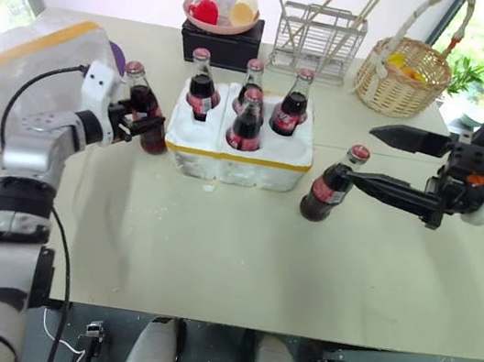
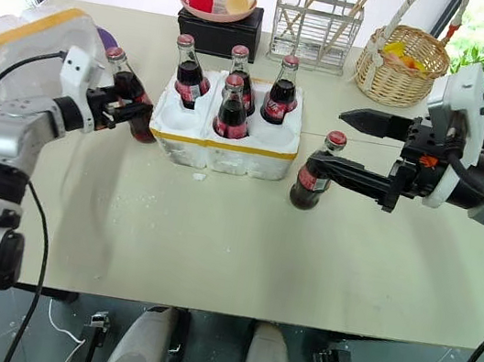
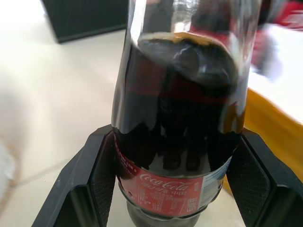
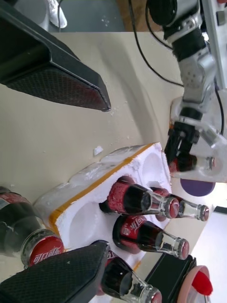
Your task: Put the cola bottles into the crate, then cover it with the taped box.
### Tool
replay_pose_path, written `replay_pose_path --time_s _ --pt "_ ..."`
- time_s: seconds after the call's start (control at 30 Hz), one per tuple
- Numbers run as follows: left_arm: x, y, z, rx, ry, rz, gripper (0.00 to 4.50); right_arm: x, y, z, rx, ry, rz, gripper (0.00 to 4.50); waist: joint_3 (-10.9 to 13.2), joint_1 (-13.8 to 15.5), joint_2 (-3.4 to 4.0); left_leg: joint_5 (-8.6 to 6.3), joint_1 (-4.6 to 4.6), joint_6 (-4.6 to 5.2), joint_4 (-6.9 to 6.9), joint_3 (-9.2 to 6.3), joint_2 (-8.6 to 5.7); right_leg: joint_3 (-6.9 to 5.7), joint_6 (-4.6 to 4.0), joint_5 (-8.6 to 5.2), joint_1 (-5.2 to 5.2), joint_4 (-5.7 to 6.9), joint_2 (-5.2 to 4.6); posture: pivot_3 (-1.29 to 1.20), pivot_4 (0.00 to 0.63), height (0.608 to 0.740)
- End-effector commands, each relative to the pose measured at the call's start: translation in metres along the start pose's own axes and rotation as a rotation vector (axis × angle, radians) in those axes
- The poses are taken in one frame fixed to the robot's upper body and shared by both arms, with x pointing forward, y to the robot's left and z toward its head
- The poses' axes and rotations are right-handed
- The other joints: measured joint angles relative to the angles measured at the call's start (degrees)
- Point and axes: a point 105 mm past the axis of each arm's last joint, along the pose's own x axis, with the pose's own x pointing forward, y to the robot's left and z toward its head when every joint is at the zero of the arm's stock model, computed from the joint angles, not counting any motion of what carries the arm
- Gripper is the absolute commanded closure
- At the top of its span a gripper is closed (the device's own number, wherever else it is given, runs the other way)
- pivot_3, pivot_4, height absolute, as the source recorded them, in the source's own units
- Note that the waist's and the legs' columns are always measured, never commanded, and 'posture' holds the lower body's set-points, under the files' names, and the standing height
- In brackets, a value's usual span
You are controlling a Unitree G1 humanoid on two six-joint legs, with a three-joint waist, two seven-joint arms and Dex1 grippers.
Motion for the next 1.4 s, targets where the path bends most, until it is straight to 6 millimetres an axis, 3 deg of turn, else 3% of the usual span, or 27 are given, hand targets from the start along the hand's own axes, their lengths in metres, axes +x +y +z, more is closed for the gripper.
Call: replay_pose_path --time_s 0.03,0.17,0.27,0.57,0.9,0.93,1.03,1.17,1.4 --pt "-0.041 -0.023 0.082 0.093 -0.194 -0.177 1.86 -0.004 0.001 0.009 -0.046 -0.023 -0.018 0.00 0.04 0.02 -0.07 0.01 -0.17 -0.01 0.02 -0.03 0.01 -0.02 0.00 0.01 -0.15 0.03 0.02 0.00 0.150 0.740" --pt "-0.045 -0.044 0.115 0.116 -0.258 -0.305 1.86 -0.004 0.001 0.007 -0.044 -0.021 -0.024 0.00 0.04 1.02 -0.06 0.03 -0.56 -0.03 0.22 -0.10 -0.03 -0.07 0.04 0.03 -0.44 0.09 0.01 0.00 0.150 0.740" --pt "-0.026 -0.050 0.127 0.121 -0.284 -0.328 1.86 -0.004 -0.002 0.006 -0.040 -0.022 -0.039 0.00 0.04 1.83 -0.07 0.03 -0.57 -0.03 0.31 -0.09 -0.07 -0.08 0.01 0.01 -0.35 0.00 -0.02 0.00 0.150 0.740" --pt "0.030 -0.063 0.095 0.156 -0.184 -0.353 1.86 -0.006 -0.004 0.002 -0.037 -0.020 -0.076 0.00 0.05 1.56 -0.09 0.04 -0.62 -0.01 0.29 -0.09 -0.07 -0.08 0.07 0.05 -0.46 0.08 0.02 0.00 0.150 0.740" --pt "0.053 -0.072 0.052 0.199 -0.059 -0.342 1.86 -0.008 0.000 -0.001 -0.033 -0.024 -0.075 0.00 0.05 1.76 -0.08 0.04 -0.62 0.00 0.28 -0.09 -0.06 -0.07 0.07 0.05 -0.48 0.09 0.03 0.00 0.150 0.740" --pt "0.054 -0.071 0.048 0.194 -0.052 -0.339 1.36 -0.008 0.000 -0.002 -0.033 -0.023 -0.075 0.00 0.05 1.74 -0.08 0.04 -0.62 0.00 0.28 -0.09 -0.06 -0.07 0.07 0.05 -0.48 0.09 0.03 0.00 0.150 0.740" --pt "0.050 -0.070 0.041 0.173 -0.048 -0.332 0.05 -0.008 0.002 -0.006 -0.035 -0.012 -0.068 0.00 0.05 1.78 -0.08 0.04 -0.61 0.00 0.28 -0.10 -0.06 -0.07 0.07 0.05 -0.48 0.10 0.03 0.00 0.150 0.740" --pt "0.035 -0.070 0.056 0.154 -0.117 -0.348 0.05 -0.013 0.001 -0.006 -0.031 -0.008 -0.079 0.00 0.04 1.58 -0.07 0.04 -0.59 0.00 0.28 -0.10 -0.05 -0.06 0.07 0.05 -0.47 0.11 0.03 0.00 0.150 0.740" --pt "-0.033 -0.083 0.114 0.066 -0.280 -0.504 0.05 -0.045 0.000 -0.028 0.042 0.058 -0.205 0.00 0.03 1.79 -0.07 0.04 -0.60 0.00 0.27 -0.12 -0.05 -0.07 0.07 0.05 -0.45 0.11 0.03 0.00 0.150 0.740"
